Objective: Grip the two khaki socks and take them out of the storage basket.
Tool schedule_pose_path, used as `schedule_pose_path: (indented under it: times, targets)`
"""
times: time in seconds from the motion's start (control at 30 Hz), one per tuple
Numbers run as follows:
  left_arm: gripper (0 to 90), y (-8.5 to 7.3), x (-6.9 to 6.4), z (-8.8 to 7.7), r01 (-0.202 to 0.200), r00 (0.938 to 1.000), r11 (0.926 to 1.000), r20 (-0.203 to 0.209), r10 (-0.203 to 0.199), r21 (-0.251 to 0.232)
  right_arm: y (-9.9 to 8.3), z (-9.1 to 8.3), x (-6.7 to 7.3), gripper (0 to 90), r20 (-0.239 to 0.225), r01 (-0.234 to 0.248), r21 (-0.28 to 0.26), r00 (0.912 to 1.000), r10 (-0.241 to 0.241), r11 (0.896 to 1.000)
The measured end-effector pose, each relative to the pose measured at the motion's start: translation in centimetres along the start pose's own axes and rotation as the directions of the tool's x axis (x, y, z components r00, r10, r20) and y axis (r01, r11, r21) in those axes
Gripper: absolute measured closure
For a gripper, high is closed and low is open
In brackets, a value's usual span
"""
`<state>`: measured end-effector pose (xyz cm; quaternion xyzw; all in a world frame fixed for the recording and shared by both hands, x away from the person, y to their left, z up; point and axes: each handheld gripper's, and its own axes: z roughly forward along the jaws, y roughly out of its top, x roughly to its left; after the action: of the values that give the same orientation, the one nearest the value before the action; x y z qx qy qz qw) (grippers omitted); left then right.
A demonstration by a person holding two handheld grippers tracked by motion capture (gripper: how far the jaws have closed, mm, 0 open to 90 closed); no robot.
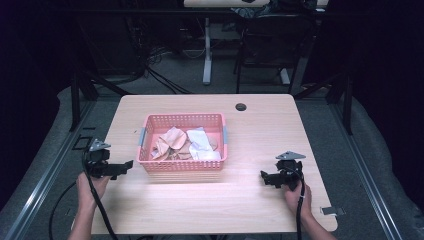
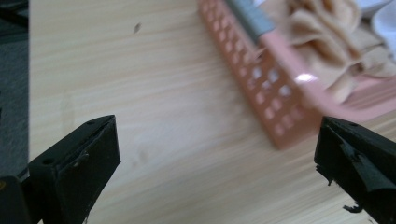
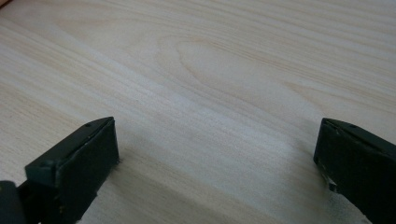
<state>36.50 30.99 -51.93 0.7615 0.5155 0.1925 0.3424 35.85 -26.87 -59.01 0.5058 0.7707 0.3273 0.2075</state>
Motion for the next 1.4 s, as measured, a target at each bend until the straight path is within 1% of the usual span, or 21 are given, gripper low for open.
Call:
schedule_pose_path:
  times: [0.07,0.1,0.13,0.2,0.3,0.37,0.5,0.6,0.67,0.7,0.73,0.8,0.87,0.9,0.93,1.07,1.13,1.17,1.23,1.3,1.4]
  targets:
    - [0.7,1.0,-0.9,0.0,-0.015,0.9997,0.9998,0.018,0.015,-0.013,0.0,0.0,0.0,0.0,0.000,0.000,0.000,1.0000,0.000,1.000]
    - [0.7,1.5,-1.2,0.0,-0.015,0.9993,0.9997,0.033,0.015,-0.020,0.0,0.0,0.0,0.0,0.000,0.000,0.000,1.0000,0.000,1.000]
    - [0.7,2.0,-1.5,0.0,-0.026,0.9989,0.9995,0.038,0.027,-0.018,0.0,0.0,0.0,0.0,0.000,0.000,0.000,1.0000,0.000,1.000]
    - [0.6,2.8,-2.3,0.1,-0.036,0.9981,0.9992,0.048,0.037,-0.019,0.0,0.0,0.0,0.0,0.000,0.000,0.000,1.0000,0.000,1.000]
    - [0.5,3.6,-2.9,0.3,-0.041,0.9977,0.9991,0.054,0.042,-0.009,0.0,0.0,0.0,0.0,0.000,0.000,0.000,1.0000,0.000,1.000]
    - [0.6,4.0,-3.1,0.4,-0.048,0.9975,0.9989,0.052,0.048,0.001,0.0,0.0,0.0,0.0,0.000,-0.001,-0.001,1.0000,0.001,1.000]
    - [0.9,4.8,-3.4,0.4,-0.043,0.9975,0.9990,0.057,0.043,0.006,0.0,0.0,0.0,0.0,0.001,-0.001,-0.001,1.0000,0.001,1.000]
    - [0.8,5.4,-3.4,0.4,-0.045,0.9971,0.9989,0.062,0.044,0.011,0.0,0.0,0.0,0.0,0.001,0.000,-0.001,1.0000,0.000,1.000]
    - [0.8,5.8,-3.3,0.4,-0.033,0.9976,0.9993,0.061,0.031,0.017,0.0,0.0,0.0,0.0,0.001,0.000,-0.001,1.0000,0.000,1.000]
    - [0.9,6.0,-3.3,0.4,-0.034,0.9976,0.9991,0.061,0.032,0.025,0.0,0.0,0.0,0.0,0.001,0.000,-0.001,1.0000,0.000,1.000]
    - [0.9,6.2,-3.3,0.5,-0.034,0.9975,0.9992,0.062,0.033,0.023,0.0,0.0,0.0,0.0,0.001,0.001,0.001,1.0000,-0.001,1.000]
    - [0.9,6.8,-3.4,0.6,-0.047,0.9973,0.9978,0.059,0.044,0.046,0.0,0.0,0.0,0.0,0.002,0.001,0.001,1.0000,-0.001,1.000]
    - [1.0,7.4,-3.5,0.6,-0.060,0.9968,0.9968,0.055,0.057,0.052,0.0,0.0,0.0,0.0,0.002,0.005,0.003,1.0000,-0.005,1.000]
    - [1.1,7.8,-3.5,0.5,-0.057,0.9966,0.9962,0.063,0.053,0.065,0.0,0.0,0.0,0.0,0.002,0.005,0.004,1.0000,-0.005,1.000]
    - [1.1,8.2,-3.5,0.4,-0.067,0.9961,0.9952,0.062,0.062,0.072,0.0,0.0,0.0,0.0,0.002,0.005,0.003,1.0000,-0.005,1.000]
    - [1.1,9.8,-3.7,0.5,-0.072,0.9957,0.9909,0.066,0.065,0.114,0.0,0.0,0.0,0.0,0.003,0.007,0.004,1.0000,-0.007,1.000]
    - [1.2,10.5,-3.8,0.6,-0.061,0.9959,0.9903,0.075,0.052,0.125,0.1,0.0,0.0,0.0,0.002,0.008,0.005,1.0000,-0.008,1.000]
    - [1.1,11.0,-3.8,0.7,-0.059,0.9951,0.9890,0.087,0.047,0.136,0.0,0.0,0.0,0.0,0.002,0.008,0.005,1.0000,-0.008,1.000]
    - [0.8,11.7,-3.9,0.9,-0.062,0.9944,0.9860,0.094,0.047,0.155,0.0,0.0,0.0,0.0,0.002,0.007,0.004,1.0000,-0.007,1.000]
    - [0.8,12.4,-4.1,1.2,-0.070,0.9935,0.9812,0.101,0.052,0.180,0.0,0.0,0.0,0.0,0.005,0.006,0.001,1.0000,-0.006,1.000]
    - [1.1,13.2,-4.4,1.6,-0.078,0.9937,0.9753,0.094,0.060,0.206,0.0,0.0,0.1,0.0,0.006,0.003,-0.005,1.0000,-0.003,1.000]
